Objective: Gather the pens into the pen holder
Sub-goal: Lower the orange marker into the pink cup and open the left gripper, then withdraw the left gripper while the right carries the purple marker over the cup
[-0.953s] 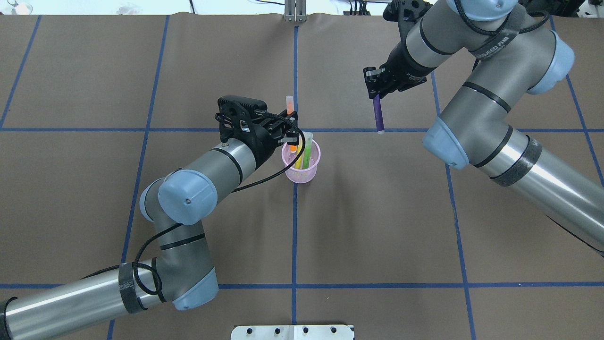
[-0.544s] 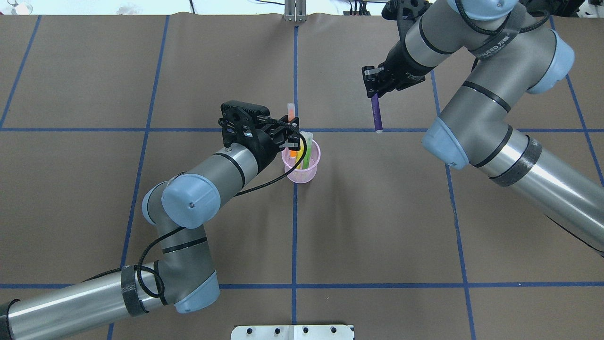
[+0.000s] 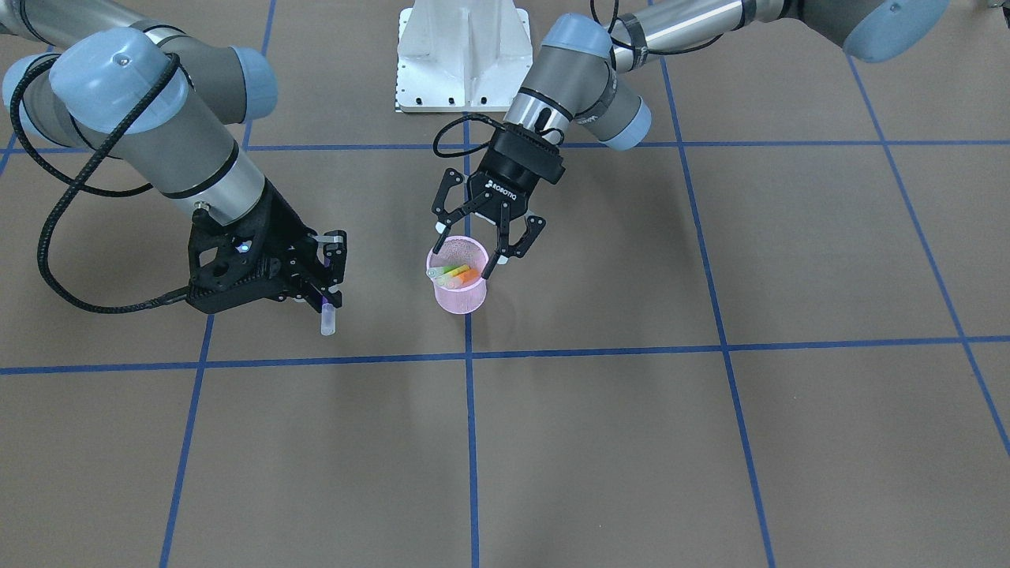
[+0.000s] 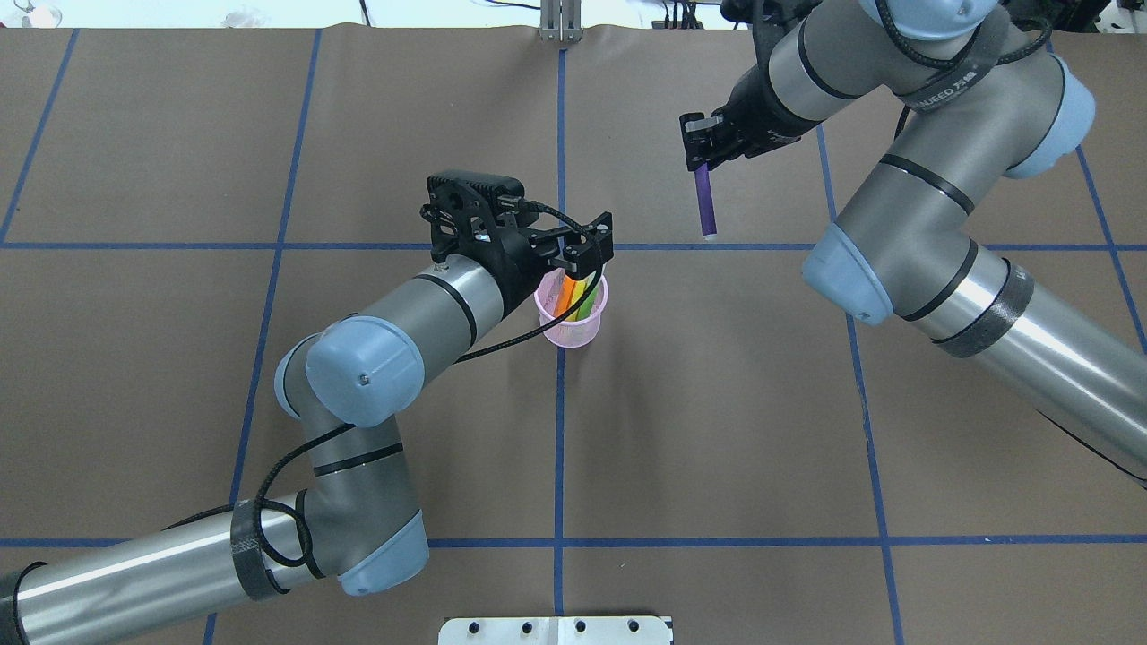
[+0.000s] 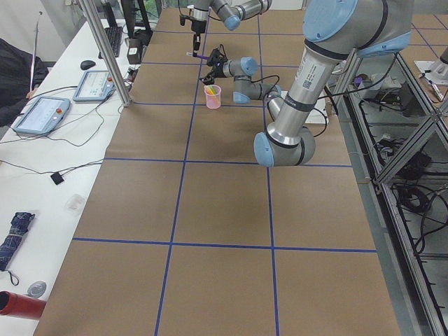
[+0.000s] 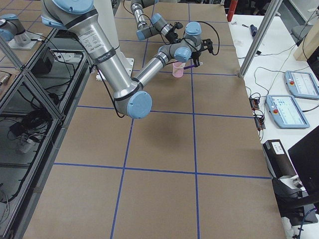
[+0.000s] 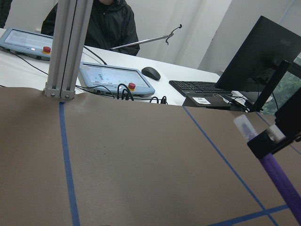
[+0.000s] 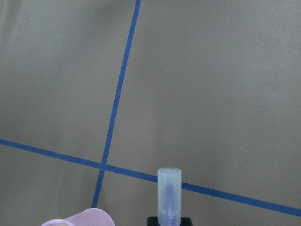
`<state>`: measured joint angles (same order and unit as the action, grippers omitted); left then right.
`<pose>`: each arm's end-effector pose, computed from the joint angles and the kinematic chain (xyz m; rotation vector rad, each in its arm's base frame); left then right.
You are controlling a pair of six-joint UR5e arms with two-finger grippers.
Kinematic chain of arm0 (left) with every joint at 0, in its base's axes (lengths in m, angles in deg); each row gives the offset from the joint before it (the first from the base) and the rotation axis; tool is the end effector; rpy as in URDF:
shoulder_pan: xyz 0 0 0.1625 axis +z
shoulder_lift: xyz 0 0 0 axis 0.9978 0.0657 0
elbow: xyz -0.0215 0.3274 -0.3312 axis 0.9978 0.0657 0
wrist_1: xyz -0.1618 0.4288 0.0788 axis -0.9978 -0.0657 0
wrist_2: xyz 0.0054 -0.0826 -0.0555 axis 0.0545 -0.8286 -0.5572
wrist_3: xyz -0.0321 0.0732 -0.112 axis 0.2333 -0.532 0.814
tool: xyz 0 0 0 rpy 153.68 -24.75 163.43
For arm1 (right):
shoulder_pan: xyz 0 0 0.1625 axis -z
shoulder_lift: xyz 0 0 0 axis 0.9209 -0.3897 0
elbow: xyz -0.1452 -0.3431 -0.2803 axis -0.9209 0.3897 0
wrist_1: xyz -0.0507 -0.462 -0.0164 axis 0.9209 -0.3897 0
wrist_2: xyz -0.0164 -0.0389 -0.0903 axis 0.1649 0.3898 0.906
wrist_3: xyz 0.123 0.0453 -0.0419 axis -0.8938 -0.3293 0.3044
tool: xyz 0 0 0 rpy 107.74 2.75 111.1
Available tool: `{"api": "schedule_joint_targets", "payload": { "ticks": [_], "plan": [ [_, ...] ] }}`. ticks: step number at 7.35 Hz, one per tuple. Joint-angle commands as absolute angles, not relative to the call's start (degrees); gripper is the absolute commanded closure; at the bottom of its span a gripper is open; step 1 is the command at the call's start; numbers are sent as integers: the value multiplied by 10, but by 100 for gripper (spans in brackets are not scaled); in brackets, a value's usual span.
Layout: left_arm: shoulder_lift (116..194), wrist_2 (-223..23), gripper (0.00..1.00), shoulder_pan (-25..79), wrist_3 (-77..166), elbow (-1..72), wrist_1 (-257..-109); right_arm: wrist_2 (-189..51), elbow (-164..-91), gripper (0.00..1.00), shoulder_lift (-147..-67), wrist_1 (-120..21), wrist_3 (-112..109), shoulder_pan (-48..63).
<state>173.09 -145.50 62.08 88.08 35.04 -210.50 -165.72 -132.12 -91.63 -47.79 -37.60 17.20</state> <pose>0.6147 -0.4808 0.1495 1.0154 1.2563 -0.2245 -0.4349 -0.6168 0.2210 0.3332 -1.0358 -0.0638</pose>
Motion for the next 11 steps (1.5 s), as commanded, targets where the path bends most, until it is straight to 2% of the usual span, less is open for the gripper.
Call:
{"api": "schedule_joint_targets", "payload": {
  "ticks": [1, 3, 6, 11],
  "plan": [
    [1730, -1573, 0, 549, 904, 399, -1974, -1609, -1343, 100, -917, -431, -375, 179],
    [1730, -1819, 1, 417, 895, 471, -1731, -1512, -1340, 100, -919, -326, -379, 227],
    [1722, -1953, 1, 319, 780, 467, -1638, -1335, -1336, 100, -921, -240, -375, 330],
    [1685, -1954, 1, 310, 759, 464, -1637, -1200, -1302, 100, -921, -218, -375, 409]
  ]
}}
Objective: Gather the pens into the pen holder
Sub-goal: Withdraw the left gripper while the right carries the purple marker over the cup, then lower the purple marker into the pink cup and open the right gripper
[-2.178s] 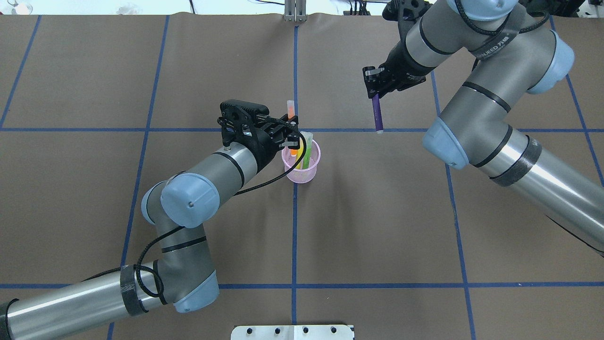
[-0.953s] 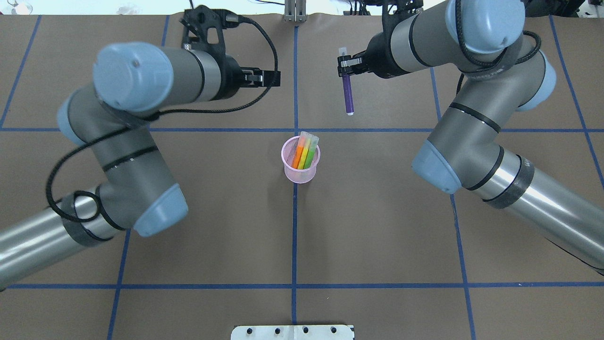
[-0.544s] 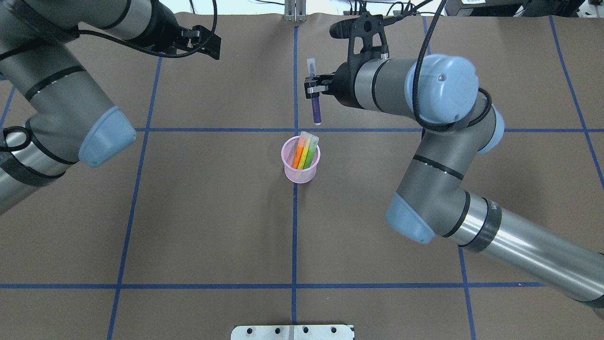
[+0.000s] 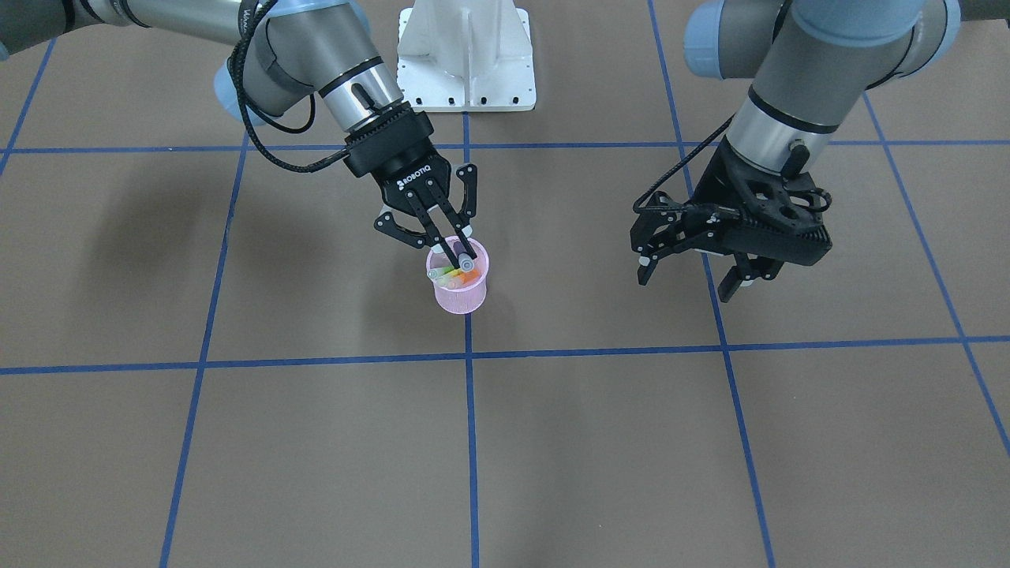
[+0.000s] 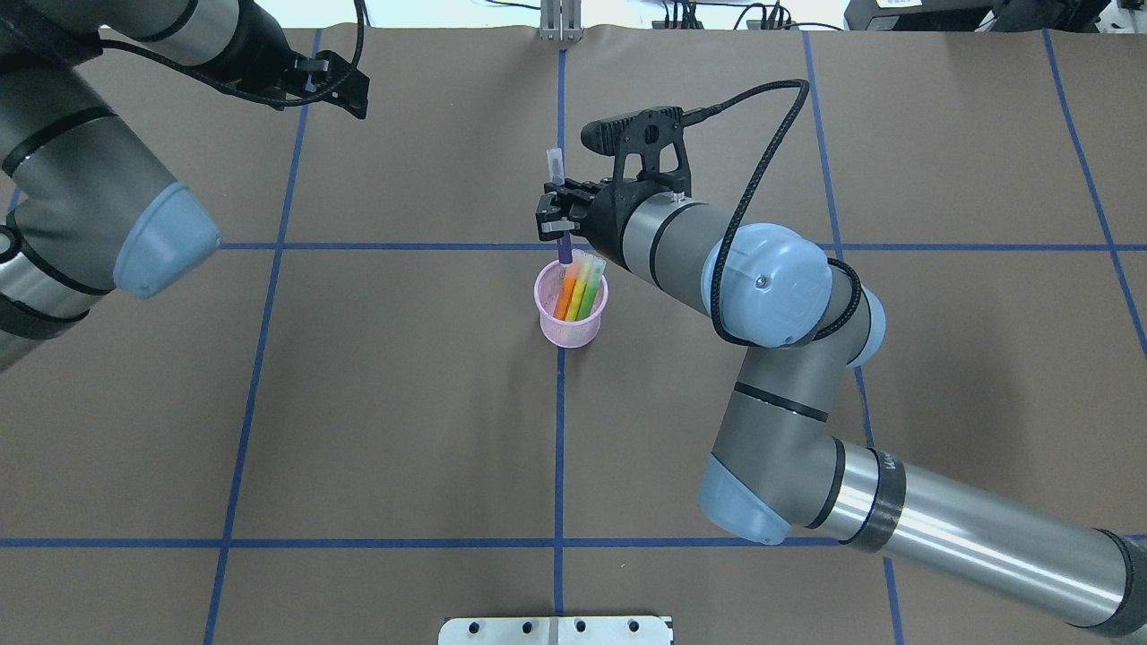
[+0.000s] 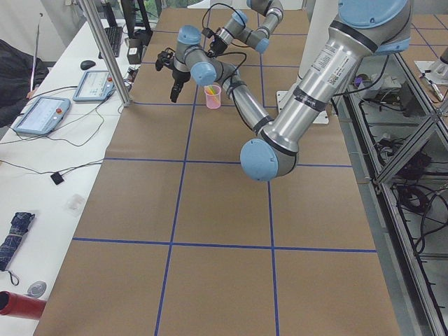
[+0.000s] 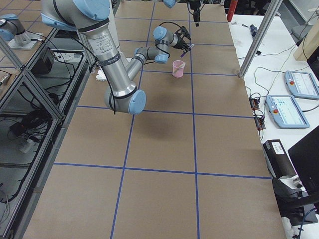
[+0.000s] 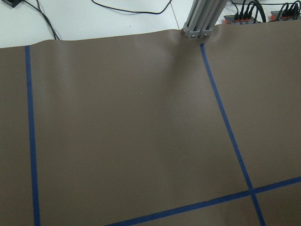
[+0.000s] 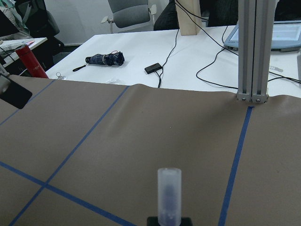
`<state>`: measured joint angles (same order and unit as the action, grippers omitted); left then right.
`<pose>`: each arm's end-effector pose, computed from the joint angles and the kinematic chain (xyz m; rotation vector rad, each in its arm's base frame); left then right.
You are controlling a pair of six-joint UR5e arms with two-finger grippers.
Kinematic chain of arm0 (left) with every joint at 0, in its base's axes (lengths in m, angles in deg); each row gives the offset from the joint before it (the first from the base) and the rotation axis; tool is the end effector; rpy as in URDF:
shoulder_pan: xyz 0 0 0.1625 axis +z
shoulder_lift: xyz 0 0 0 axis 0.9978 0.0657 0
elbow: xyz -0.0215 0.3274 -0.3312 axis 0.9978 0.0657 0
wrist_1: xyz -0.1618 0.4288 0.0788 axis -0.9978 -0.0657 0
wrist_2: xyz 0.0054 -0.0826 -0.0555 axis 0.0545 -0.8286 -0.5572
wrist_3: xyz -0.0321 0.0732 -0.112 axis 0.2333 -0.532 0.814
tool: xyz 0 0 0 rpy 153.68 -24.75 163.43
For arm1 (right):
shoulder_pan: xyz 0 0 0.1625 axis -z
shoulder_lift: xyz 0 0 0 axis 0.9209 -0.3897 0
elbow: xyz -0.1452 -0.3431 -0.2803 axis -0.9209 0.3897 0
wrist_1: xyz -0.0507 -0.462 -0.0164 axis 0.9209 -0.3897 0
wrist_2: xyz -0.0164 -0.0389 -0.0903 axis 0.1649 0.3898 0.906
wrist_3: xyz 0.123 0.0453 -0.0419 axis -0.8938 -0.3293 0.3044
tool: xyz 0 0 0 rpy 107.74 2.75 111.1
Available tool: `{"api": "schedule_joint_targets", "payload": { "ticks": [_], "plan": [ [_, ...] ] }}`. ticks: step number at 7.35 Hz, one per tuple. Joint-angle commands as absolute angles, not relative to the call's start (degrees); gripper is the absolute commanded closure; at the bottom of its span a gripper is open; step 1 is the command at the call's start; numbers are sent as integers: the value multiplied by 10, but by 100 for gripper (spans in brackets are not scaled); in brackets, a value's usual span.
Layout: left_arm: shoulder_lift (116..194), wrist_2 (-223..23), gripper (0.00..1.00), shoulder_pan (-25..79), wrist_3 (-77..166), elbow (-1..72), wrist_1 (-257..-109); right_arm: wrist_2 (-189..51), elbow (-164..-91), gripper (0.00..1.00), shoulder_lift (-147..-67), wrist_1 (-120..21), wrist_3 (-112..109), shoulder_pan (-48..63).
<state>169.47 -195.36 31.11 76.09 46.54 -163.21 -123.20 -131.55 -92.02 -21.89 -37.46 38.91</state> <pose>0.3581 -0.6384 0.2207 0.4069 0.9187 0.0324 -0.5803 -0.4964 0.1671 0.9300 -1.1059 0.0280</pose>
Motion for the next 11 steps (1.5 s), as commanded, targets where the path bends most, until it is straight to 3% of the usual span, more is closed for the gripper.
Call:
{"api": "schedule_joint_targets", "payload": {
  "ticks": [1, 4, 5, 6, 7, 11],
  "plan": [
    [1682, -1954, 1, 310, 759, 465, -1637, -1181, -1299, 100, -923, -218, -375, 423],
    [1682, -1951, 1, 312, 759, 461, -1637, -1181, -1290, 100, -929, -207, -375, 429],
    [1681, -1950, 1, 312, 759, 460, -1637, -1181, -1291, 88, -926, -206, -376, 429],
    [1681, -1950, 1, 312, 759, 460, -1637, -1180, -1290, 55, -926, -206, -379, 429],
    [1681, -1950, 1, 312, 759, 460, -1637, -1179, -1290, 1, -926, -205, -382, 429],
    [1682, -1953, 1, 304, 759, 460, -1631, -1206, -1305, 0, -921, -210, -384, 418]
  ]
}}
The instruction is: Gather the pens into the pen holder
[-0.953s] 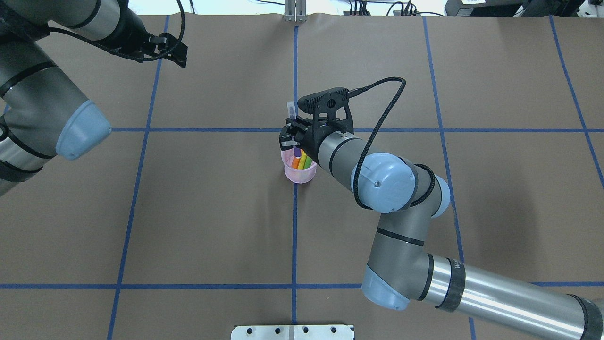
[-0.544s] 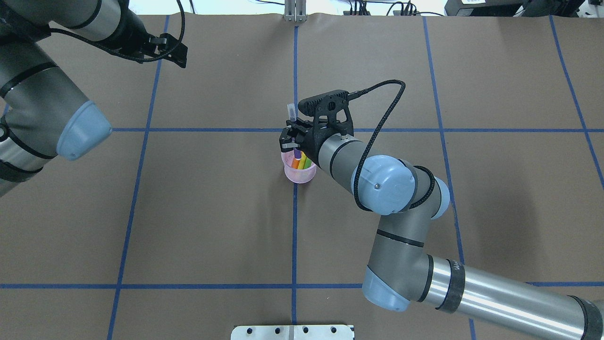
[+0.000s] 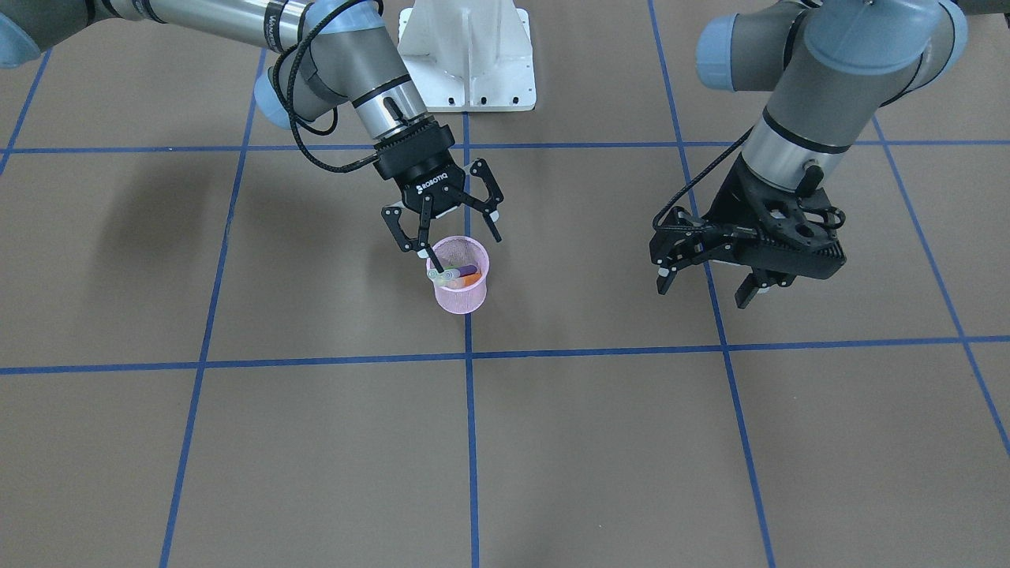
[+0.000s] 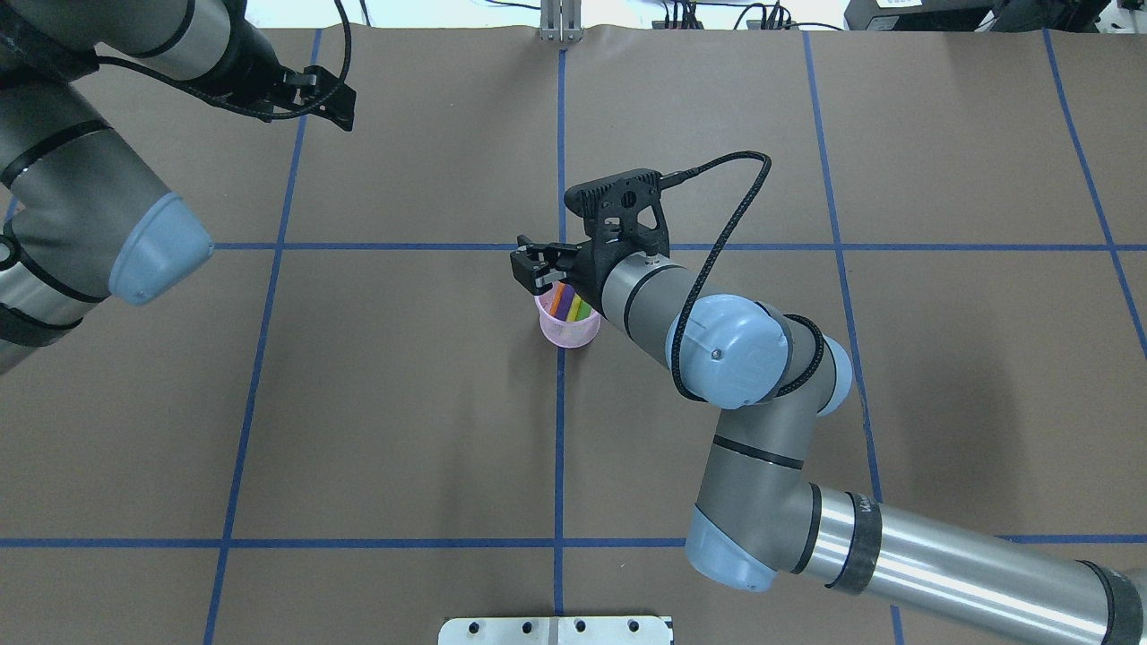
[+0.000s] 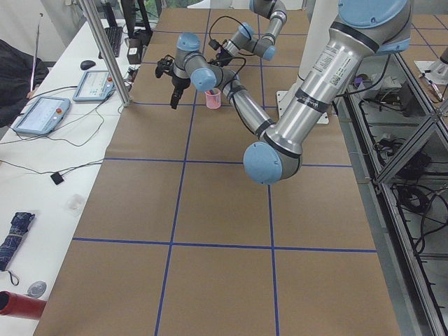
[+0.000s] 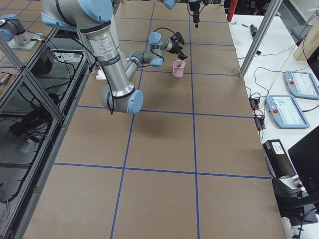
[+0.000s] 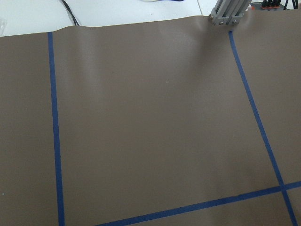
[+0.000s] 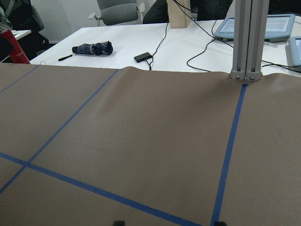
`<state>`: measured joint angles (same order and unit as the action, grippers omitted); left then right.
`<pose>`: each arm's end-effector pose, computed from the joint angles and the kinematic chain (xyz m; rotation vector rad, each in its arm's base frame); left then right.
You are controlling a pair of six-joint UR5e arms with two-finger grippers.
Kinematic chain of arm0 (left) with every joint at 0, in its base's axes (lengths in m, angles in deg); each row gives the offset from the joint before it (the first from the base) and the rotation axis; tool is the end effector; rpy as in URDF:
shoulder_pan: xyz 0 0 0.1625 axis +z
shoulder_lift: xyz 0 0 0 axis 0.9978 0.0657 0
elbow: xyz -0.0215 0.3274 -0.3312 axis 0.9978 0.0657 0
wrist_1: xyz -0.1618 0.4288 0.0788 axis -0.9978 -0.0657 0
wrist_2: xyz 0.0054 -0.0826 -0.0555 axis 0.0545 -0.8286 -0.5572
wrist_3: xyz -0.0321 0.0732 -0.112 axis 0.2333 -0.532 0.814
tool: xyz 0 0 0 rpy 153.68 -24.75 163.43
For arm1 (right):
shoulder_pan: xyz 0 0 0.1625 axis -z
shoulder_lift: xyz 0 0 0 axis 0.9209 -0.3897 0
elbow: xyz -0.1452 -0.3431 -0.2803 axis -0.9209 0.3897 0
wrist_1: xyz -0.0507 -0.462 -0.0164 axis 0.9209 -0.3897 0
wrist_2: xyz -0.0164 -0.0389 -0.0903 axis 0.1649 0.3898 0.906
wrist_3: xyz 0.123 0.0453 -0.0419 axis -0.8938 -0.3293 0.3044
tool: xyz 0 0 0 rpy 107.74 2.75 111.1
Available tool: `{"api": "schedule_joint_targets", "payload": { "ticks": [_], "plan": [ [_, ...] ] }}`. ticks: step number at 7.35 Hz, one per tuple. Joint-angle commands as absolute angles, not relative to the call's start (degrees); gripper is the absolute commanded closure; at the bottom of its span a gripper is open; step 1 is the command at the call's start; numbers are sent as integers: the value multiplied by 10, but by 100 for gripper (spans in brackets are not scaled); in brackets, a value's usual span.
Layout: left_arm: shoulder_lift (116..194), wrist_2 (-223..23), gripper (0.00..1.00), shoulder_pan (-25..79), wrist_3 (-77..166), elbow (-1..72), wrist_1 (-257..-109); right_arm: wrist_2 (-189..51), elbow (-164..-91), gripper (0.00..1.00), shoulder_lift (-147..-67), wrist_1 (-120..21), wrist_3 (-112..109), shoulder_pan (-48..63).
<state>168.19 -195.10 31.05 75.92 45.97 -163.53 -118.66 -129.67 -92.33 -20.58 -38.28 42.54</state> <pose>0.3581 -0.6407 0.2409 0.3906 0.8996 0.0251 -0.6130 -0.4713 0.1833 0.9318 -1.0888 0.0419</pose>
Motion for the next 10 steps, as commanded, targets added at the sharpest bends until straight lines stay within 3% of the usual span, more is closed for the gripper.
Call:
{"api": "schedule_joint_targets", "payload": {
  "ticks": [1, 4, 6, 8, 9, 10],
  "plan": [
    [1682, -1957, 0, 286, 758, 461, -1628, -1292, -1315, 0, -921, -222, -396, 382],
    [1683, -1971, 0, 241, 557, 468, -1506, -1541, -1411, 0, -925, -489, -388, 239],
    [1671, -1983, 0, 190, 411, 467, -1442, -1708, -1415, 0, -950, -576, -342, 114],
    [1602, -2024, 0, 138, 267, 469, -1433, -1769, -1441, 0, -1045, -625, -254, 55],
    [1508, -2023, 0, 129, 256, 509, -1441, -1777, -1439, 0, -1077, -629, -230, 44],
    [1475, -2018, 0, 108, 256, 507, -1476, -1768, -1437, 0, -1120, -627, -194, 27]
  ]
}}
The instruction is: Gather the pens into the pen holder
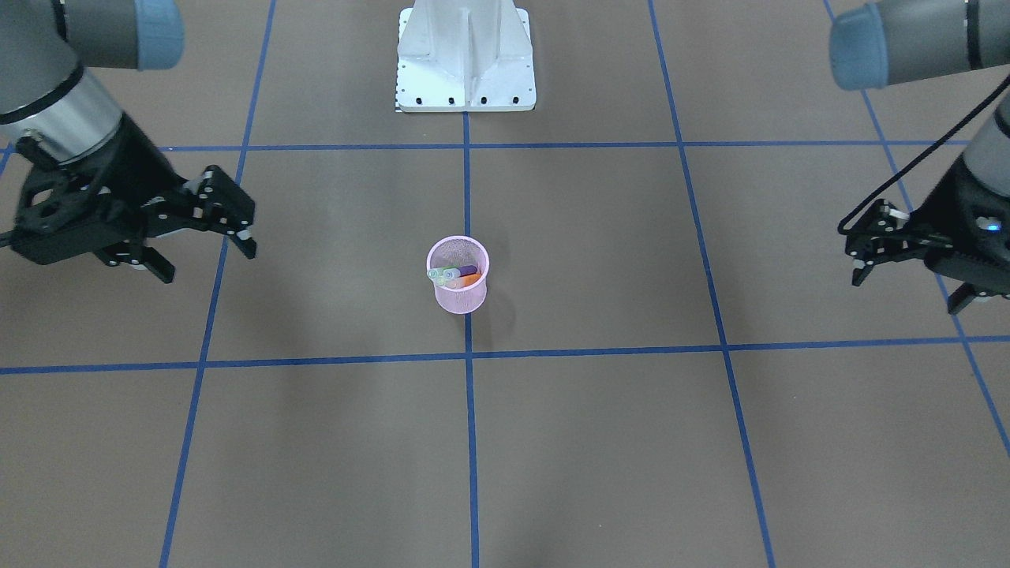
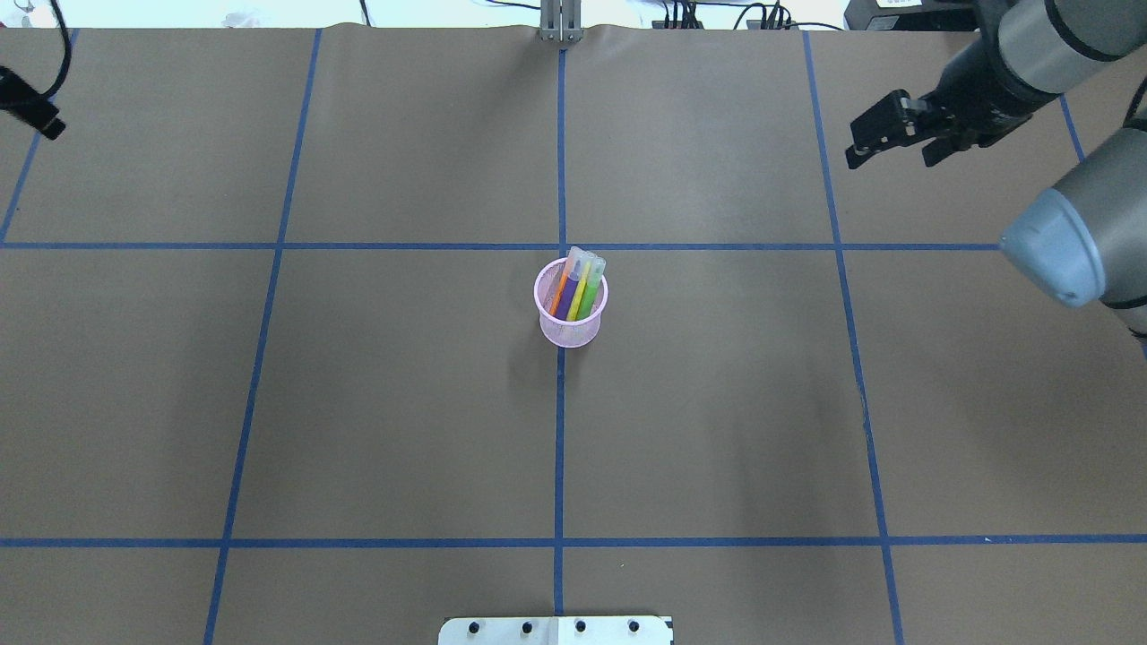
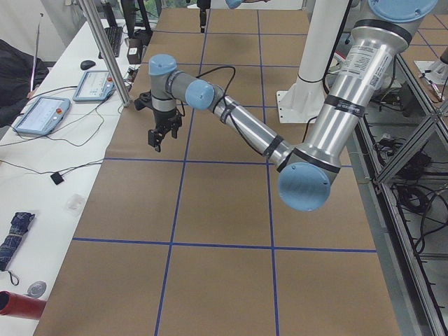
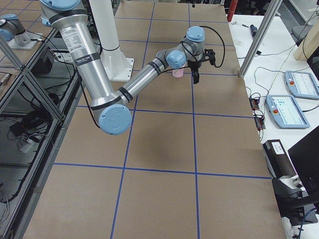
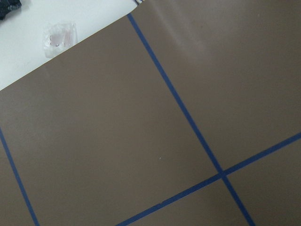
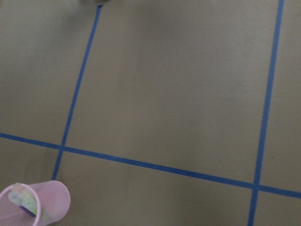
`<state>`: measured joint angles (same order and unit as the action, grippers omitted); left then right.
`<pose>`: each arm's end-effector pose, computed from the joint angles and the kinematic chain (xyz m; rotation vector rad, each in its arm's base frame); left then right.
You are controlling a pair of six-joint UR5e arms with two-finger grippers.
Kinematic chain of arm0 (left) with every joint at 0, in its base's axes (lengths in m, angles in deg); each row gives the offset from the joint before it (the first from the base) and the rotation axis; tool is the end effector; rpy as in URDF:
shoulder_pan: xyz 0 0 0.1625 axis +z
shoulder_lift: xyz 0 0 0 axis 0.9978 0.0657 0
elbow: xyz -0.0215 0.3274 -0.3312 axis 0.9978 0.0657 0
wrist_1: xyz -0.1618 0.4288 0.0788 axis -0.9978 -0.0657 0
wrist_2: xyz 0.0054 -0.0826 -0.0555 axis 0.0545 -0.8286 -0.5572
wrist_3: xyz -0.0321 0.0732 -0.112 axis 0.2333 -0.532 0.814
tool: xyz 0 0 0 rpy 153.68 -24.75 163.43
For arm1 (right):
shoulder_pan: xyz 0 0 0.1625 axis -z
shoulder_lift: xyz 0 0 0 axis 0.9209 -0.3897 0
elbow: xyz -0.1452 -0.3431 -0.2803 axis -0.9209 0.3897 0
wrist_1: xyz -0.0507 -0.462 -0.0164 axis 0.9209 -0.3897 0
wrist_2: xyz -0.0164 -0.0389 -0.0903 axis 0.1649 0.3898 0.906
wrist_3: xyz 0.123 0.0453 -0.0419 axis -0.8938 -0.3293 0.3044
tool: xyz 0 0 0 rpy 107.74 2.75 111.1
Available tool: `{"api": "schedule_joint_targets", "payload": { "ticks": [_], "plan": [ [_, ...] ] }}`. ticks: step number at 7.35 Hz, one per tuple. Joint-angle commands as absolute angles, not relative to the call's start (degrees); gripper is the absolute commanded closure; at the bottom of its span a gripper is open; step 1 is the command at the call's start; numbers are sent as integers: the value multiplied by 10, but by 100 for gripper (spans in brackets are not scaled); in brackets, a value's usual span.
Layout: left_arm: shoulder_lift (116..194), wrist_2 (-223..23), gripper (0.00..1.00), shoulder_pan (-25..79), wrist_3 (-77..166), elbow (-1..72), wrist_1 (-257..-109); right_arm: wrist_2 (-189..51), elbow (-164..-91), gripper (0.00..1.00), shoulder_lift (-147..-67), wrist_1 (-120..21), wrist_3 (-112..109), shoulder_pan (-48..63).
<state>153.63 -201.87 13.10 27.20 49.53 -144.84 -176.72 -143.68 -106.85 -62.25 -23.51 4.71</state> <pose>0.1346 -0.6430 0.4297 0.2984 0.6203 0.4352 -0.2630 -0.5961 0.3373 0.1798 -0.9298 -0.0683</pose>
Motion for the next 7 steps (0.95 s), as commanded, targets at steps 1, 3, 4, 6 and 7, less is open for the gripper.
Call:
{"api": "schedule_joint_targets", "payload": {
  "ticks": [1, 3, 4, 6, 7],
  "plan": [
    [1453, -2025, 0, 74, 250, 505, -1503, -1764, -1430, 0, -1141, -629, -146, -2],
    [1421, -2024, 0, 76, 253, 464, -1555, -1763, -1417, 0, -1210, -622, -67, -37],
    [1400, -2019, 0, 77, 249, 452, -1557, -1764, -1404, 0, -1212, -615, -64, -49],
    [1392, -2025, 0, 44, 227, 431, -1566, -1769, -1355, 0, -1213, -606, -38, -97],
    [1390, -2061, 0, 15, 220, 414, -1566, -1784, -1322, 0, -1212, -606, -6, -124]
  ]
}}
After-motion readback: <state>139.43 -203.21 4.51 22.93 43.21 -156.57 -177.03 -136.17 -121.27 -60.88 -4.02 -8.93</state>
